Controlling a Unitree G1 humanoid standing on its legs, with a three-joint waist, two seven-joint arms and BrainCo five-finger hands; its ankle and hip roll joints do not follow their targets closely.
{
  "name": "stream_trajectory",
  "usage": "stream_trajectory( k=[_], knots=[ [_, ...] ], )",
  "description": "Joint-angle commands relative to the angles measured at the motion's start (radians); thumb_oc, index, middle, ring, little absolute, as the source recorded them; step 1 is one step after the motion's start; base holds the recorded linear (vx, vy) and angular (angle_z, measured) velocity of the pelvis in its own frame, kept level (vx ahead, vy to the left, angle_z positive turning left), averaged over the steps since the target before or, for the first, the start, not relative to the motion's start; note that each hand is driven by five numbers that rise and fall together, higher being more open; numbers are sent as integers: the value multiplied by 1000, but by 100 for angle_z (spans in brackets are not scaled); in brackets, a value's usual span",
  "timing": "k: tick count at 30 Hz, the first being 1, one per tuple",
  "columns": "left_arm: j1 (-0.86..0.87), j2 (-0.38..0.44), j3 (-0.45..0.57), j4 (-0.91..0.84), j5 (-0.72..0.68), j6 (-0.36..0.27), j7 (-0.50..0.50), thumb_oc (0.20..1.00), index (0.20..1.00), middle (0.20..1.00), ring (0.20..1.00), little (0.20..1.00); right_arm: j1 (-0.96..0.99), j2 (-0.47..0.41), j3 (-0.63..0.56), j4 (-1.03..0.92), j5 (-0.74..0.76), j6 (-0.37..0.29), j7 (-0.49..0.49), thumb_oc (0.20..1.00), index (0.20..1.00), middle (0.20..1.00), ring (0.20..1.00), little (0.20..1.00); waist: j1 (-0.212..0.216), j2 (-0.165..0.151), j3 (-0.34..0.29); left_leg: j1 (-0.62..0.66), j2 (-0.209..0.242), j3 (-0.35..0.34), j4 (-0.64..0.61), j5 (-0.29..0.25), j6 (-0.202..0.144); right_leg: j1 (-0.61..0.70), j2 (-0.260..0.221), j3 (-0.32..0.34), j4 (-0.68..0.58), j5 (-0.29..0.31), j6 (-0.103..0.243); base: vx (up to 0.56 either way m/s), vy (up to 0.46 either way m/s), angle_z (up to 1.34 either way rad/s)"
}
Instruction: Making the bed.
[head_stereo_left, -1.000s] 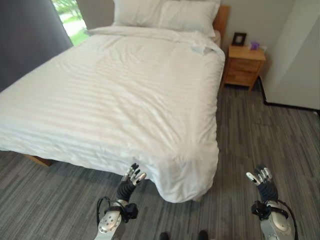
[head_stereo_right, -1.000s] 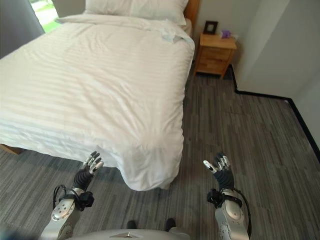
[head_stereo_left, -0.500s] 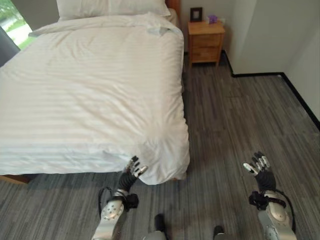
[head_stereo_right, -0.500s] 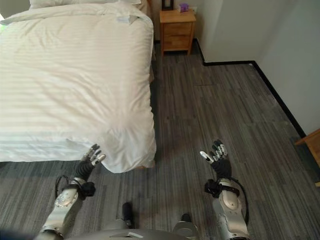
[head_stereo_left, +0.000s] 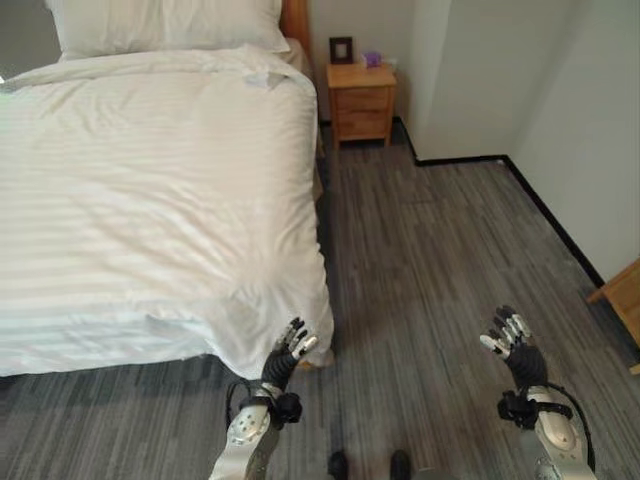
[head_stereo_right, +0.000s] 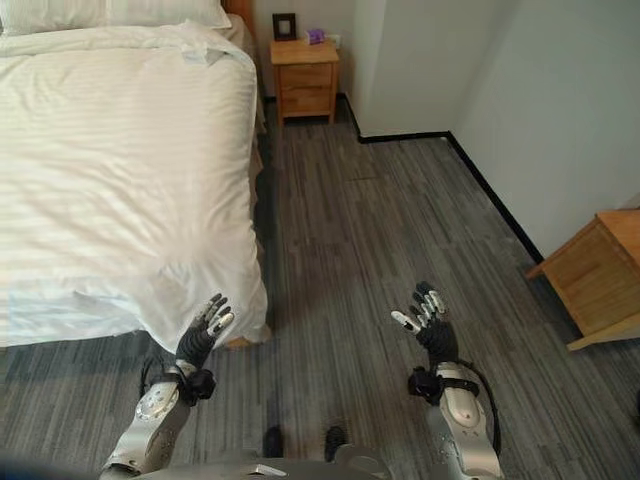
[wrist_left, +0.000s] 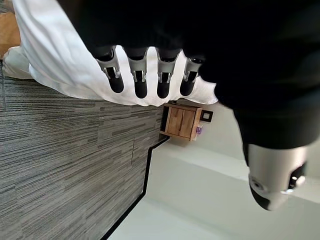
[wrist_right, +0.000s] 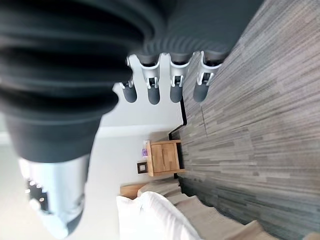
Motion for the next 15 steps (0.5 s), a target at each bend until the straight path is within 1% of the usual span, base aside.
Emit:
stream_trajectory(
  k=[1,5,6,7,9,10,11,12,13,14,15],
  knots=[
    [-8,43,46,-31,26,-43,-17,1000,1000,1000,1000,1000,-17,-21,29,-88,7,-19,52,1000,1000,1000,1000,1000,23,-44,-44,-23,-41,-38,31,33,-6,9,-3,36,-7,29,30,0,0,0],
    [28,37,59,-23,18,-37,-18,1000,1000,1000,1000,1000,-16,-17,21,-95,46,-22,60,1000,1000,1000,1000,1000,39,-47,-41,-15,-39,-48,39,26,-2,14,-4,31,1,26,28,10,-6,6],
    [42,35,233,-216,-96,-66,28,1000,1000,1000,1000,1000,-49,-31,-15,-74,198,2,59,1000,1000,1000,1000,1000,33,-54,-52,-1,58,26,21,-32,-51,-10,-13,40,1,22,42,3,12,4],
    [31,42,209,-203,-93,-52,1,1000,1000,1000,1000,1000,-39,-47,-21,-70,137,3,51,1000,1000,1000,1000,1000,23,-51,-60,5,54,27,13,-29,-50,-2,-11,44,-9,21,42,-15,49,-5],
    [27,67,180,-201,-30,-44,-15,1000,1000,1000,1000,1000,-16,-36,-37,-62,145,4,49,1000,1000,1000,1000,1000,7,-45,-59,13,46,33,18,-35,-47,1,-12,31,1,19,43,-66,71,-4],
    [24,67,176,-207,-40,-41,-6,1000,1000,1000,1000,1000,-12,-18,-33,-58,197,11,73,1000,1000,1000,1000,1000,0,-36,-46,13,50,51,16,-36,-38,-54,-13,18,75,27,53,-199,64,-1],
    [12,73,177,-209,-59,-40,-8,1000,1000,1000,1000,1000,-18,-19,-25,-55,204,16,92,1000,1000,1000,1000,1000,-11,-25,-14,4,62,57,27,-34,-33,-129,-4,17,199,42,69,-273,36,-10],
    [-7,80,171,-196,-64,-41,-6,1000,1000,1000,1000,1000,-24,-25,-14,-55,199,20,95,1000,1000,1000,1000,1000,-26,-23,9,-13,68,55,44,-30,-33,-183,7,46,278,54,94,-254,-8,-28],
    [-21,86,165,-183,-59,-41,0,1000,1000,1000,1000,1000,-26,-22,-6,-59,210,21,95,1000,1000,1000,1000,1000,-38,-22,24,-26,73,47,64,-29,-33,-208,18,83,318,59,109,-173,-97,-32],
    [-29,98,168,-179,-43,-38,18,1000,1000,1000,1000,1000,-25,-10,2,-69,242,22,92,1000,1000,1000,1000,1000,-38,-18,38,-35,87,46,82,-31,-36,-219,-9,101,330,62,116,-112,-180,-12],
    [-31,105,176,-183,-45,-39,29,1000,1000,1000,1000,1000,-22,3,7,-82,268,22,94,1000,1000,1000,1000,1000,-28,-4,39,-44,114,50,84,-25,-45,-221,-78,85,316,68,103,-72,-239,2]
  ],
)
